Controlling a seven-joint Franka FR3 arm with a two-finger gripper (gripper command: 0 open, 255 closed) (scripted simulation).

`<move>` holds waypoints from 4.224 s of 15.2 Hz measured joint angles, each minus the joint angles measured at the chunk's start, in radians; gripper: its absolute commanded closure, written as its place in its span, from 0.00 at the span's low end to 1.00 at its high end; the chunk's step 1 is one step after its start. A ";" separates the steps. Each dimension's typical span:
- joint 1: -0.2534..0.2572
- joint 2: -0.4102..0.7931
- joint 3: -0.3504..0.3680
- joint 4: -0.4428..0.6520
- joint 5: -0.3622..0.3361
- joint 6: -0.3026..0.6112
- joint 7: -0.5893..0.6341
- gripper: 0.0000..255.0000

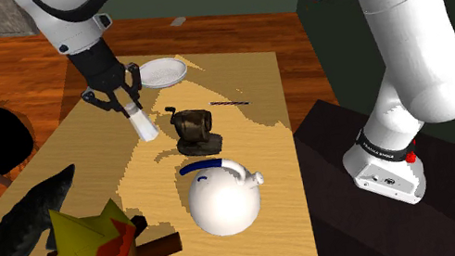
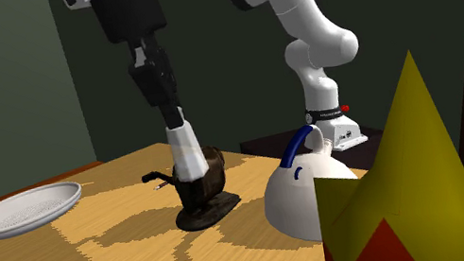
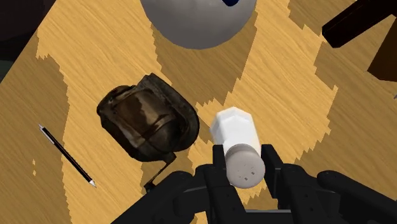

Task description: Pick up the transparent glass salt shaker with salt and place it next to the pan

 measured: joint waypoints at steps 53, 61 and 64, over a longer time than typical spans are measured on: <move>-0.347 0.253 -0.152 0.070 -0.090 0.213 -0.461 0.00; -0.328 0.265 -0.151 0.162 -0.086 0.137 -0.470 0.00; -0.314 0.283 -0.153 0.247 -0.085 0.073 -0.481 0.00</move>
